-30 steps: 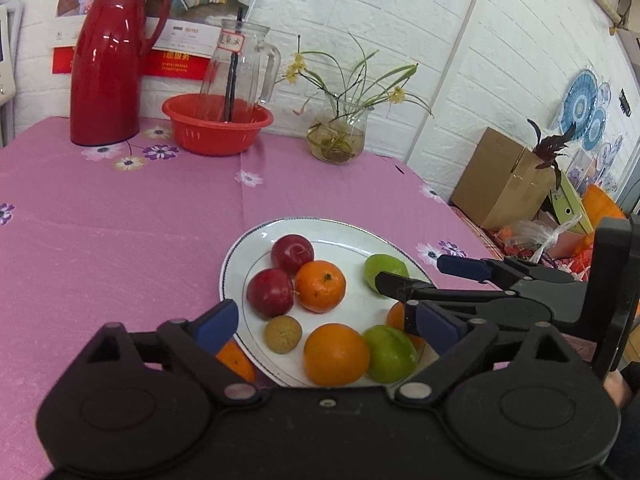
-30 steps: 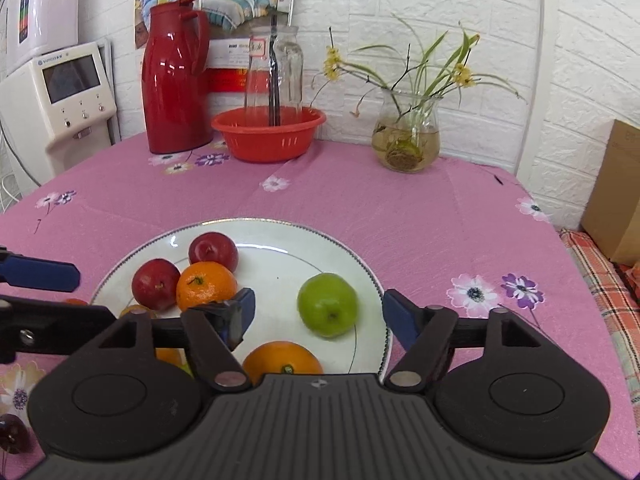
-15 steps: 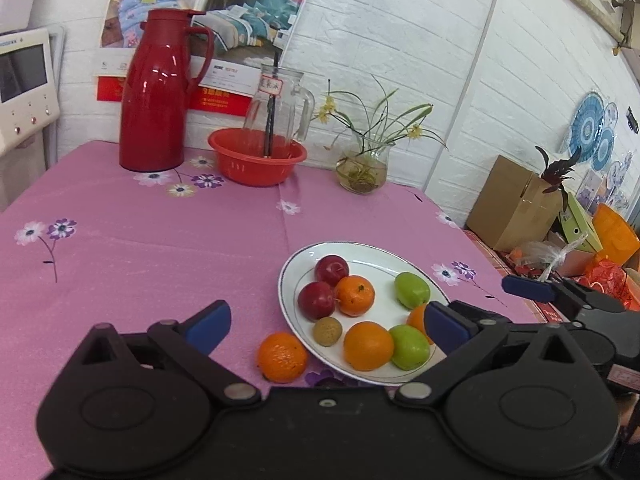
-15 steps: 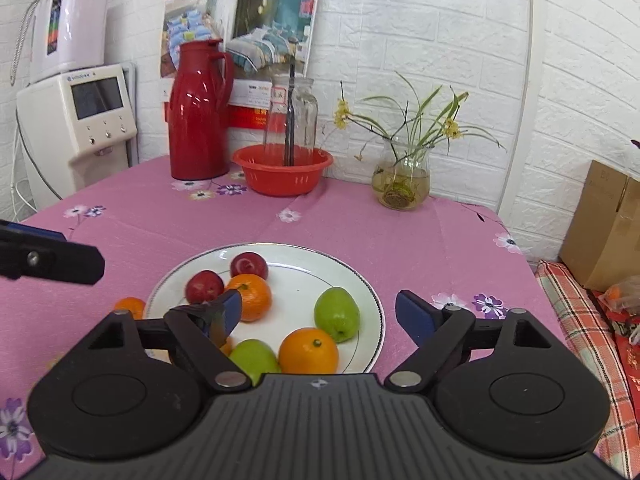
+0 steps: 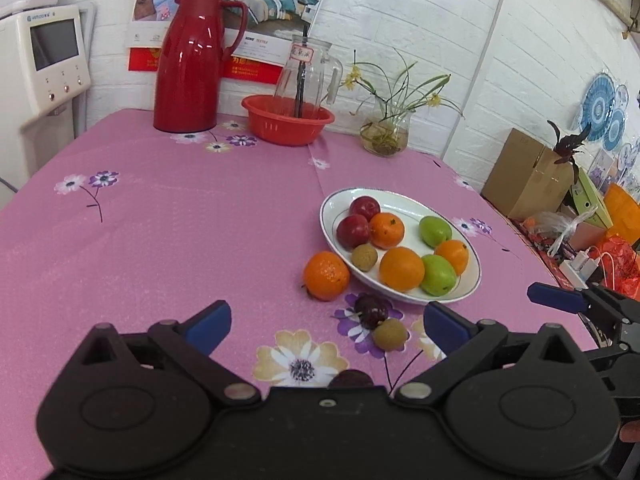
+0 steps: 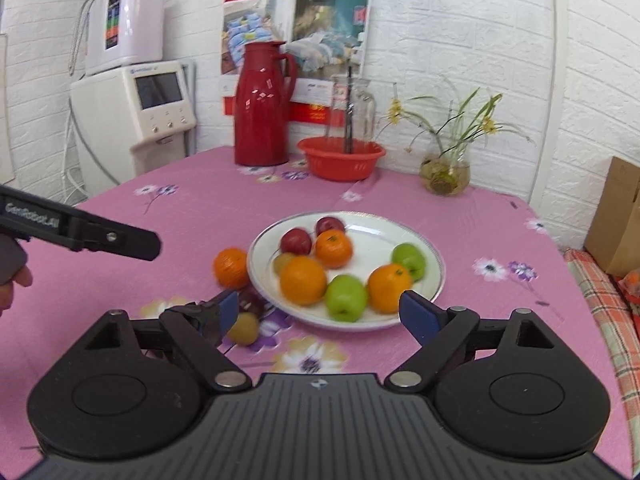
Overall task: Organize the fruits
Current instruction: 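Withdraw both open tools from the plate toward the remaining cherries and kiwi, then close the left gripper on a dark cherry while the right closes on a kiwi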
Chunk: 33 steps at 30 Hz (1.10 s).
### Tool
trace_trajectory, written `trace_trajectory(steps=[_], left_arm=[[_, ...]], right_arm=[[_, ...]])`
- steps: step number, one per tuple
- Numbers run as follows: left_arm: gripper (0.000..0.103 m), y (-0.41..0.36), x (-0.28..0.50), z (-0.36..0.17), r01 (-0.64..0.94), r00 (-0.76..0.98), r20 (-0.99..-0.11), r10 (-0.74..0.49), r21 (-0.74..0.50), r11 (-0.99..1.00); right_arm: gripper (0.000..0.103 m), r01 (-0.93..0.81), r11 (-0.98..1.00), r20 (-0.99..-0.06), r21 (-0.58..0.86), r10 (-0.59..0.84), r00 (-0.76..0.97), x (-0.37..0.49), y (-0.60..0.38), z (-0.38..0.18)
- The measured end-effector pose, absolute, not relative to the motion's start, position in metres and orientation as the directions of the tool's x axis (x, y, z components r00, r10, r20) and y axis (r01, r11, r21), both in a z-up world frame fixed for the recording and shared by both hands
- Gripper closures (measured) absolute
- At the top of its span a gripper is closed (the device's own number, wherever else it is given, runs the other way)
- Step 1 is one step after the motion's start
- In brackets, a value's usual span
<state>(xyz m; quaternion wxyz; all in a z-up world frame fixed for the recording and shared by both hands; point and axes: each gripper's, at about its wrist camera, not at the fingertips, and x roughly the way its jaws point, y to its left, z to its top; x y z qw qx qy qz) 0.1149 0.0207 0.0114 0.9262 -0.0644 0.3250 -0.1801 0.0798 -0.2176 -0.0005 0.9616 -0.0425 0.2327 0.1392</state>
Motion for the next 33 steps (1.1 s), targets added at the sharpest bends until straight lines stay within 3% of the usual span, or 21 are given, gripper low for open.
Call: trace_trajectory(steps=[10,20,33], left_arm=[[0.000,0.018,0.101,-0.010,0.314,0.679,-0.624,-0.385,-0.228,0.922],[0.000,0.009,0.099,-0.016,0.336,0.671,-0.638,-0.377,-0.191,0.922],[0.000,0.020,0.097,-0.018,0.358,0.650,-0.644,-0.404,-0.209,0.910]], right_arm=[[0.000,-0.330,0.943,-0.536,0.052,0.305,0.787,0.064,-0.202,-0.029],[0.001,-0.335,0.940,-0.553,0.067,0.315,0.771,0.061,-0.198,-0.035],[0.032,-0.333,0.940,-0.560,0.078,0.318,0.765,0.069,-0.197,-0.037]])
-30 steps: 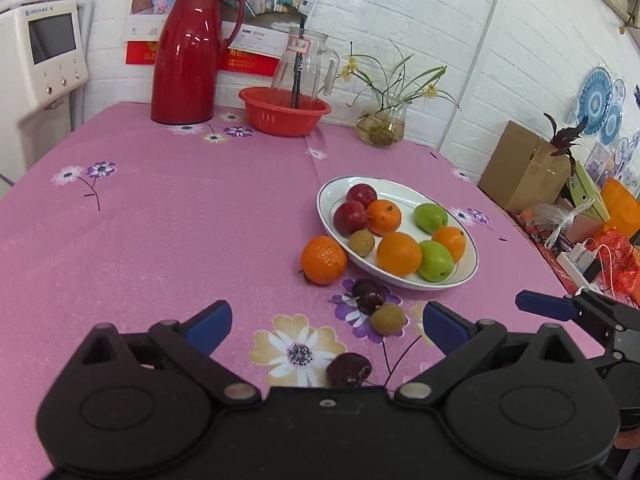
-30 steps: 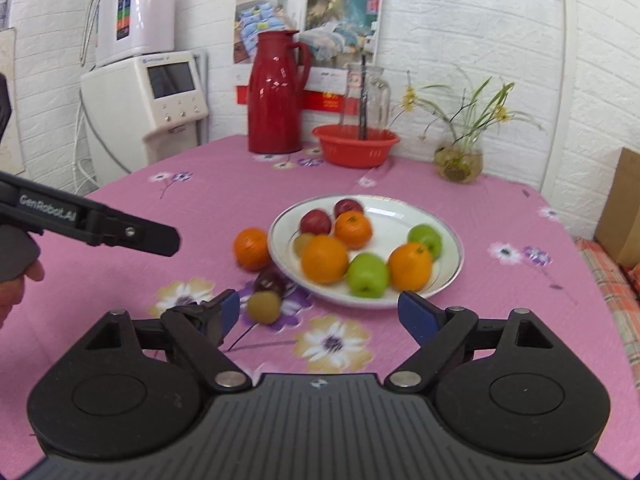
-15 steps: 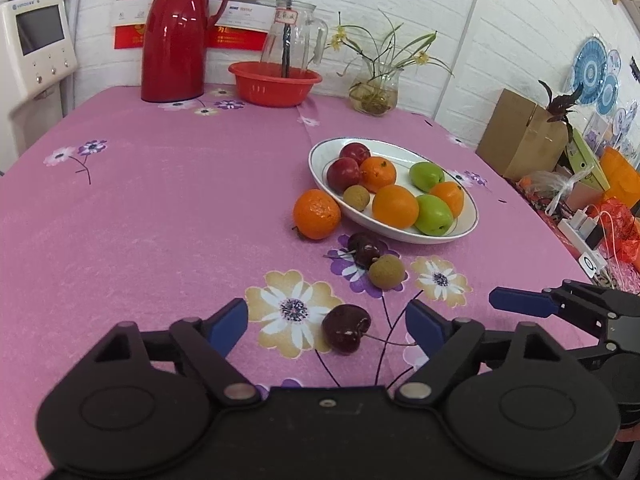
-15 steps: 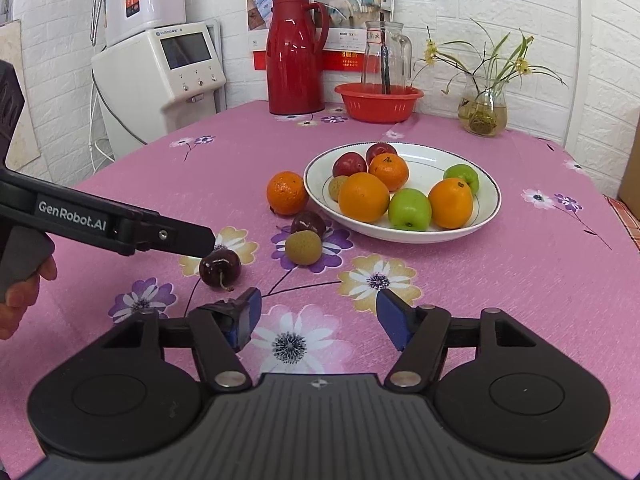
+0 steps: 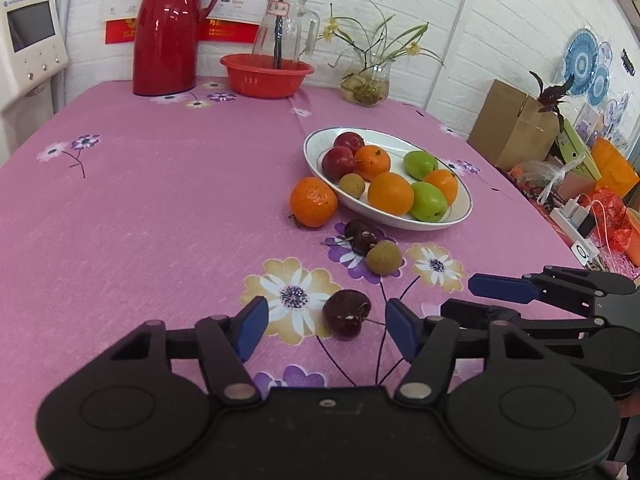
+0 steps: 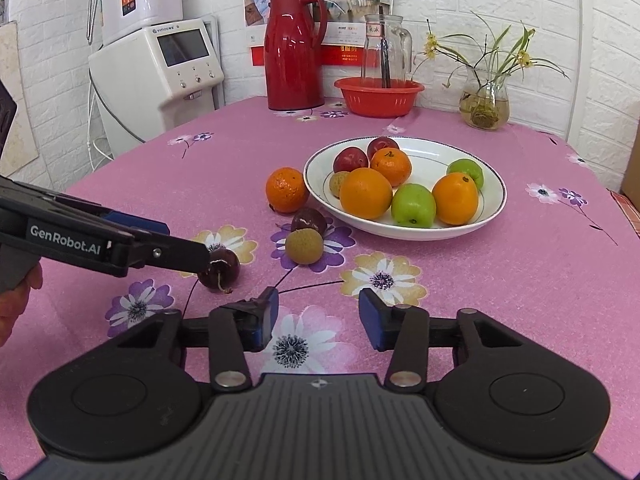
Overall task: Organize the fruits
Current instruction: 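Close the left gripper on a dark cherry while the right closes on a kiwi, then lift and carry the cherry and kiwi over the white plate with both tools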
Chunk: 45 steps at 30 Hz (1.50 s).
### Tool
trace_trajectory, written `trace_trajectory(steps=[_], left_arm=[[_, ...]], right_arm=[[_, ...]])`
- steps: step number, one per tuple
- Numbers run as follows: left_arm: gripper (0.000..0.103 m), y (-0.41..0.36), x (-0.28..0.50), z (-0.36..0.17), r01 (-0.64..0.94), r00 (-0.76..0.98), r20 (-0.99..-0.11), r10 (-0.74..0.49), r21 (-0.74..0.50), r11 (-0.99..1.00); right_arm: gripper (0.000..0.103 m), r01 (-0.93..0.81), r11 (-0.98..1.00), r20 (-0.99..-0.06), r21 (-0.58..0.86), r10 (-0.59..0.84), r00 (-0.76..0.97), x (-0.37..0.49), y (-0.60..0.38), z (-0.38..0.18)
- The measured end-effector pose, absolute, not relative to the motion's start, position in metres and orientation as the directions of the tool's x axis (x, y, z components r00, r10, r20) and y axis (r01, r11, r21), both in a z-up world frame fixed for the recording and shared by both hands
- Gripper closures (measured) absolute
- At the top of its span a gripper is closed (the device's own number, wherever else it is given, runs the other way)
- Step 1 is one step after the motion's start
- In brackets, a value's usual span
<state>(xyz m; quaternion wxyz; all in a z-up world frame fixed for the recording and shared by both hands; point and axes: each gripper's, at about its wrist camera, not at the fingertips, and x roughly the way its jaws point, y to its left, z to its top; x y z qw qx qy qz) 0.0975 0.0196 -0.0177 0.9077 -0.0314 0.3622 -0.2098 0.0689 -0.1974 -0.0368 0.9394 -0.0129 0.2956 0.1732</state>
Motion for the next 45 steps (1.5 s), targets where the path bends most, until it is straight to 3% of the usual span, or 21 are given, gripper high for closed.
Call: trace_trajectory(steps=[3,7,32,37,45], left_arm=[[0.000,0.024,0.095,-0.018,0.364,0.641,-0.647,-0.413,-0.217,0.906],[0.000,0.022,0.095,-0.022,0.383,0.624,-0.653,-0.429,-0.222,0.896],[0.005,0.001,0.117,-0.037,0.425,0.582,-0.677,-0.451,-0.220,0.878],[0.005,0.001,0.117,-0.037,0.439,0.574,-0.675,-0.464,-0.225,0.870],[0.008,-0.001,0.118,-0.038,0.447,0.564,-0.675,-0.476,-0.235,0.863]], right_arm=[[0.040,-0.344,0.936,-0.554,0.077,0.327,0.766,0.070,-0.196,-0.036],[0.042,-0.353,0.932,-0.549,0.076,0.335,0.766,0.077,-0.191,-0.036],[0.043,-0.383,0.919,-0.572,0.090,0.363,0.736,0.128,-0.172,-0.043],[0.052,-0.390,0.915,-0.575,0.100,0.373,0.728,0.130,-0.172,-0.045],[0.053,-0.394,0.912,-0.570,0.110,0.383,0.727,0.131,-0.175,-0.045]])
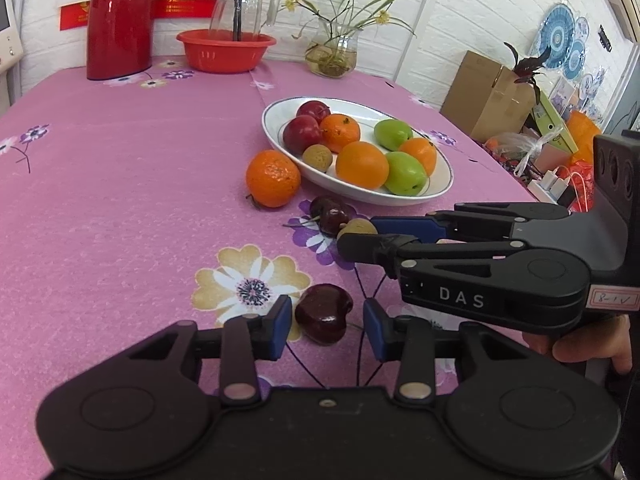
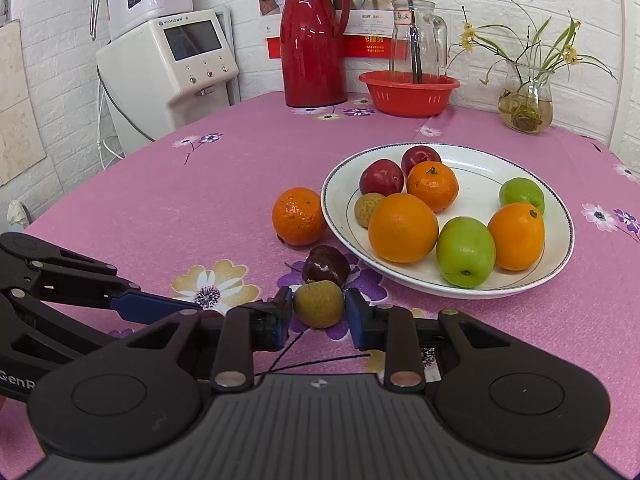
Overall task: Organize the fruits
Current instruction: 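Lift and carry the cherry and kiwi over the white plate with both tools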
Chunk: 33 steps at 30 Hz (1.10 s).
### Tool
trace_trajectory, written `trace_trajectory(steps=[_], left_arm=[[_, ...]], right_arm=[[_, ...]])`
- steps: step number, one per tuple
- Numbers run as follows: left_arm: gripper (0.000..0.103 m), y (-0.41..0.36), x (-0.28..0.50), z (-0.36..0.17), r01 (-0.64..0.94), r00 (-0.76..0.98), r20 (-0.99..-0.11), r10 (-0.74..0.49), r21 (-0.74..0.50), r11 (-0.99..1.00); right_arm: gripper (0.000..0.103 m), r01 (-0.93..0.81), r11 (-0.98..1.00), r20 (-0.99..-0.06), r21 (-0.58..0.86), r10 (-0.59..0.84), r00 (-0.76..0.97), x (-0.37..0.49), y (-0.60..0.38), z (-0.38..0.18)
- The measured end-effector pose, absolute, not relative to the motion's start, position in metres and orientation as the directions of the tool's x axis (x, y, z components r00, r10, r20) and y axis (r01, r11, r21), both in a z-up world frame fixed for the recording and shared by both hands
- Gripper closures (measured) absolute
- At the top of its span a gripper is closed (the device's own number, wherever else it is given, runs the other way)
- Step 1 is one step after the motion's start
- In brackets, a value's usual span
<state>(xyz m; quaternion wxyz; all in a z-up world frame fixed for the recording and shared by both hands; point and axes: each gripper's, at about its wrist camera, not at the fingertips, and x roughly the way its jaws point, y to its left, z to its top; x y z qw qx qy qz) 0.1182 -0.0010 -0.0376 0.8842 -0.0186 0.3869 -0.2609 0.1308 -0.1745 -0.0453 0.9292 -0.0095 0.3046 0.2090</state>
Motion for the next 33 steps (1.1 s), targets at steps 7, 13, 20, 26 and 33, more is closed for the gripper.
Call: trace_trajectory(steps=[7,13,20,26,33], left_arm=[[0.013,-0.004,0.120,-0.038,0.451,0.566,-0.678,-0.469,-0.223,0.865],[0.015,-0.006,0.119,-0.039,0.457,0.576,-0.674,-0.462,-0.204,0.866],[0.016,-0.006,0.116,-0.032,0.451,0.587,-0.663,-0.465,-0.209,0.868],[0.016,-0.006,0.115,-0.013,0.456,0.621,-0.629,-0.468,-0.197,0.868],[0.016,-0.013,0.130,0.016,0.452,0.647,-0.591,-0.482,-0.213,0.867]], right_arm=[[0.053,-0.387,0.914,-0.565,0.124,0.385,0.730,0.129,-0.178,-0.046],[0.053,-0.376,0.918,-0.560,0.125,0.379,0.737,0.124,-0.182,-0.046],[0.053,-0.369,0.920,-0.543,0.132,0.379,0.750,0.118,-0.189,-0.042],[0.053,-0.368,0.921,-0.516,0.125,0.377,0.769,0.111,-0.195,-0.033],[0.053,-0.355,0.929,-0.467,0.100,0.359,0.808,0.108,-0.206,-0.014]])
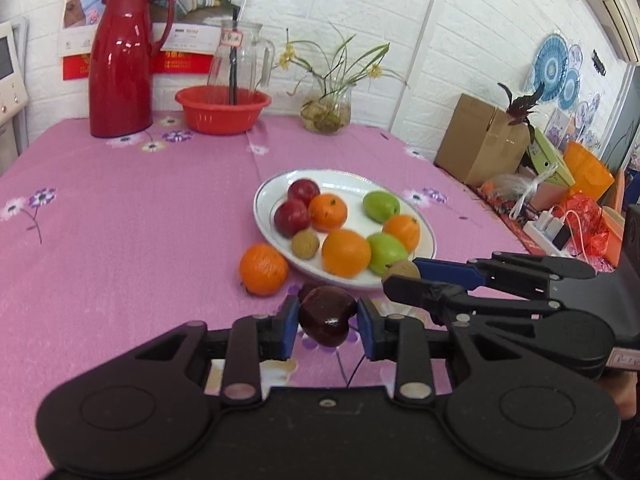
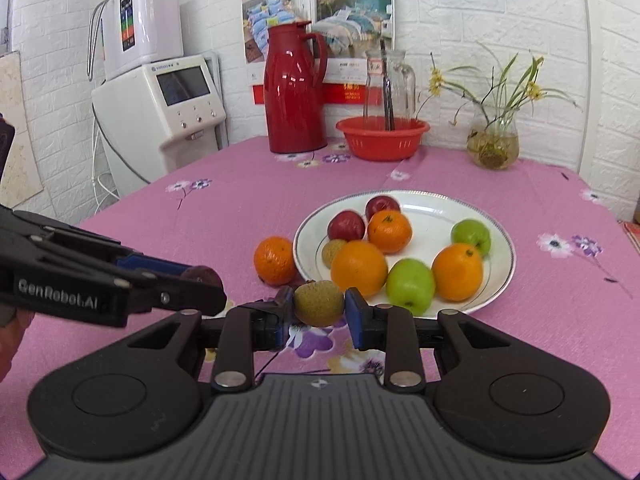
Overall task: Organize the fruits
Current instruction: 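Lift and carry the cherry and kiwi over the white plate with both tools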
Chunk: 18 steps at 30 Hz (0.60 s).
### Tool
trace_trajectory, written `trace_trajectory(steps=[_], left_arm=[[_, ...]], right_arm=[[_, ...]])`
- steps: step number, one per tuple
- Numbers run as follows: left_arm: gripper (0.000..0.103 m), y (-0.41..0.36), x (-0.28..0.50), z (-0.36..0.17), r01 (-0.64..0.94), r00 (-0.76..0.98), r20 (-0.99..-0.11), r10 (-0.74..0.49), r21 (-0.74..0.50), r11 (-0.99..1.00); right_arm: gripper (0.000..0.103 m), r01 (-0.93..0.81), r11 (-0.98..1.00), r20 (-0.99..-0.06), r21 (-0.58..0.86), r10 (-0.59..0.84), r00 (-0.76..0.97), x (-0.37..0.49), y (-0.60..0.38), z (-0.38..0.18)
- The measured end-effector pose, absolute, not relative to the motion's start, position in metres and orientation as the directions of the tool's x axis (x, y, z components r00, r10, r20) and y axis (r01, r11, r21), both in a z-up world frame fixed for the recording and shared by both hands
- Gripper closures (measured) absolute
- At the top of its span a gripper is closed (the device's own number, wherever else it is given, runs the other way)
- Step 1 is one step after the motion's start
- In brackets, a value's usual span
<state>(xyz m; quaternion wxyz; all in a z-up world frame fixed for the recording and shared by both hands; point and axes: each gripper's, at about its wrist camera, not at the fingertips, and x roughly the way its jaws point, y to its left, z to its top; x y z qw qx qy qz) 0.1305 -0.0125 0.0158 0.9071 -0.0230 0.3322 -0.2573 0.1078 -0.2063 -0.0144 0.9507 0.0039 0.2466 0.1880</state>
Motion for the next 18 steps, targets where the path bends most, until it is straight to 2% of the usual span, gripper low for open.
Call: trace_trajectory(steps=[5,18], left_arm=[[0.016,-0.034,0.143,0.037,0.481,0.663,-0.569,-0.486,-0.174,0.859],[0.016,-0.081,0.203,0.083,0.496,0.677,-0.521,-0.519,-0.198,0.846]], right_arm=[[0.053,-0.337,0.938,-0.435,0.079,0.337,0.835,0.114,-0.217,0.003],[0.053,-0.260,0.965,-0.361,0.026,0.251,0.898,0.145,-0.252,0.041]])
